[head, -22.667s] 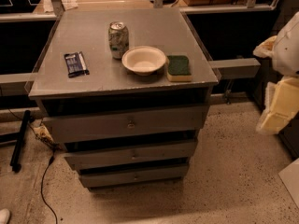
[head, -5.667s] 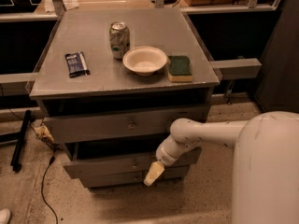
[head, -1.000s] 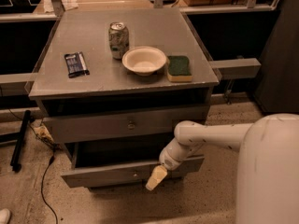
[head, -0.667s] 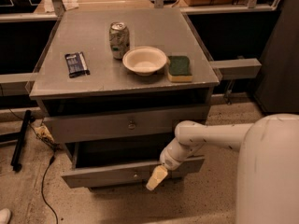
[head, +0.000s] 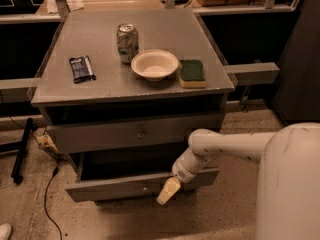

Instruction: Open middle drawer

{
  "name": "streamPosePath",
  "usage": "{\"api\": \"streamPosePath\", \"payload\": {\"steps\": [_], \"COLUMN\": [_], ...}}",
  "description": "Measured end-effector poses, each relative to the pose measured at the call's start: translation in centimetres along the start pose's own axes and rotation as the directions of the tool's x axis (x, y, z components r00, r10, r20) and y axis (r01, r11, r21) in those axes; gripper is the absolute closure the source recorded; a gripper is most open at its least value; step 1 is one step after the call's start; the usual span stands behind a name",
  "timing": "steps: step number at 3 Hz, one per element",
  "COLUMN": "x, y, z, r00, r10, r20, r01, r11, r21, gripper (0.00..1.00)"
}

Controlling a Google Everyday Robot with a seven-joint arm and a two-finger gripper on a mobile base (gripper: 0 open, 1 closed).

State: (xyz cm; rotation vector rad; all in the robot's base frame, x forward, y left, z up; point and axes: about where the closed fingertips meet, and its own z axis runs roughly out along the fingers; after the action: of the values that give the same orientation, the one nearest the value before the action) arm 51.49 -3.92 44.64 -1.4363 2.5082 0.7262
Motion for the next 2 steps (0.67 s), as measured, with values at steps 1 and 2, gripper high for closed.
{"api": "streamPosePath", "payload": {"steps": [1,2], "x": [-0.28,-0.07], "y": [-0.07,0.27], "z": [-0.01,0.06], "r00": [1.000,1.000], "r10": [-0.001,0.003], "r20": [0.008,0.003], "r01": [0.001,-0.003], "r11": [1.0000,0.9997], "r21": [-0.008,-0.025], "gripper": [0.00,0.00]}}
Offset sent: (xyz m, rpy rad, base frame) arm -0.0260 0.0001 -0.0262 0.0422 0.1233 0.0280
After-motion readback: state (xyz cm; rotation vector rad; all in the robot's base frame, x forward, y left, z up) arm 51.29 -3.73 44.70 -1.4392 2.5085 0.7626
